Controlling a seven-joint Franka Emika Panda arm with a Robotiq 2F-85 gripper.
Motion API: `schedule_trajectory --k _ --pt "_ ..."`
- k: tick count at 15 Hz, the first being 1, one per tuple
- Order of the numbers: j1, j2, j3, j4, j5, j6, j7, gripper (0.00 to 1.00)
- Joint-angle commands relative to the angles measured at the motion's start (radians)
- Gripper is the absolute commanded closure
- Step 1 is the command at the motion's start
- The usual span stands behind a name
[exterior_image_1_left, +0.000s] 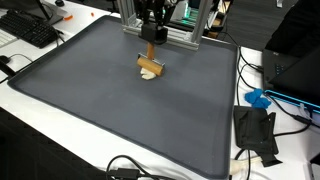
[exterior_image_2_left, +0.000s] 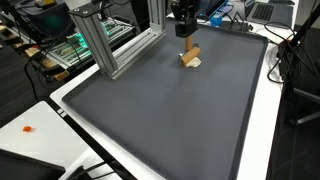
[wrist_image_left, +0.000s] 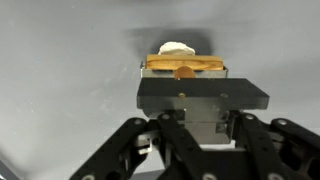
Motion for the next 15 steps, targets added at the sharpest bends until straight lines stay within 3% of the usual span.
schedule_trajectory --k 1,10,13,15 --pt "-0.008 0.052 -0.010 -0.012 -0.102 0.071 0.166 0.78" --pt "0.000 0.092 -0.036 0.012 -0.238 0.111 0.489 0.78" --pt "0.007 0.105 -0.040 0.020 -0.205 0.104 0.488 0.78" --pt "0.008 0.106 -0.021 0.023 -0.083 0.065 0.391 0.78"
